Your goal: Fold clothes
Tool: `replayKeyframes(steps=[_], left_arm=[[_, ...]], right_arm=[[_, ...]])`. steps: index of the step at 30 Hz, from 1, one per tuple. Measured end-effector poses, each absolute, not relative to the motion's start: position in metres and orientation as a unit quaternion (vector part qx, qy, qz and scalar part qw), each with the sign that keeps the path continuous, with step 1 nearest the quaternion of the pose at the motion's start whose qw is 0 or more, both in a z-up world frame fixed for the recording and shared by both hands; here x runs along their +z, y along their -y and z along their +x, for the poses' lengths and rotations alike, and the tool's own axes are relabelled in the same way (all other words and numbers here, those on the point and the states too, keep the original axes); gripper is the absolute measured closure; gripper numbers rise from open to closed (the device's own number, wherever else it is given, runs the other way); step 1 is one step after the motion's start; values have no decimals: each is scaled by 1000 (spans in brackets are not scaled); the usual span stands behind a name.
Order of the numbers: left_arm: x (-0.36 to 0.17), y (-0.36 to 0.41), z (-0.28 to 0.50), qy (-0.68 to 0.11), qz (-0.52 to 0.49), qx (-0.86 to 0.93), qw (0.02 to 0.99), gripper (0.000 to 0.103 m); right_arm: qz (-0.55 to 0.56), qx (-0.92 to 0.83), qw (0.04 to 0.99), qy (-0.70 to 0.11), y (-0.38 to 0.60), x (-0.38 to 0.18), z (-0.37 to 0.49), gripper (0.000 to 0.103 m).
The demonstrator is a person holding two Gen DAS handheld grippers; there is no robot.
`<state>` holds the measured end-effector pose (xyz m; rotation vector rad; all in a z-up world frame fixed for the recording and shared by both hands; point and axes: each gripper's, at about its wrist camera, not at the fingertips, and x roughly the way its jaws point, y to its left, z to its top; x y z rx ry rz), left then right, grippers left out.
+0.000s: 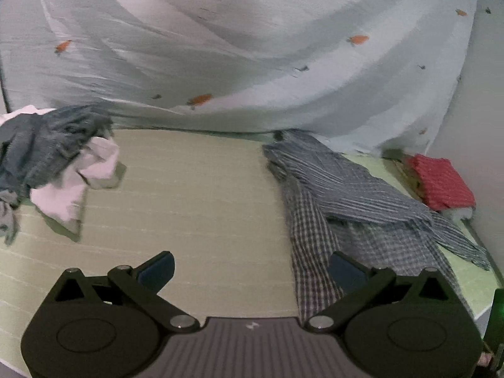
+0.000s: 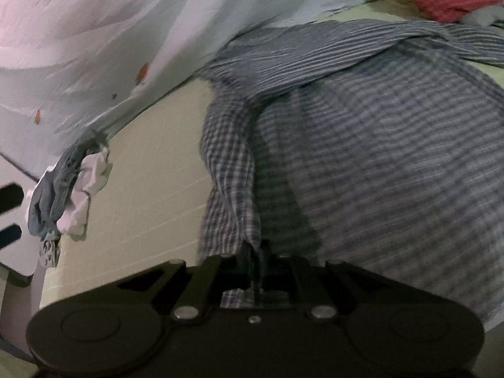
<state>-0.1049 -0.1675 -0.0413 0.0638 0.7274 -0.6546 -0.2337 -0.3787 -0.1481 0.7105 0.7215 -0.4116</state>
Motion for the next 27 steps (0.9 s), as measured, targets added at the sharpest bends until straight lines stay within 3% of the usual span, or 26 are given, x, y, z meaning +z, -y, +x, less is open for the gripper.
replayKeyframes(steps=[8, 15, 18, 20, 22, 24, 27], left_arm=[[-43, 208, -146, -348, 48, -298, 887, 0], [-46, 214, -157, -359, 42, -254, 897, 0], [-44, 214, -157, -358, 36, -240, 902, 0], [-43, 215, -156, -358, 31, -230, 905, 0], [-41, 216, -152, -357, 25, -221, 907, 0], [-40, 219, -149, -355, 19, -212, 910, 0], [-40, 225, -141, -356, 7, -204, 912, 0]], right_arm=[[318, -187, 857, -360, 424, -153, -247, 97], [265, -159, 854, -419, 434, -174, -232, 91], [248, -154, 851, -436, 440, -177, -228, 81], [233, -160, 855, -435, 443, -174, -226, 49], [226, -168, 859, -429, 448, -170, -226, 37], [228, -178, 860, -421, 457, -167, -226, 28], [237, -199, 858, -411, 476, -164, -225, 22]])
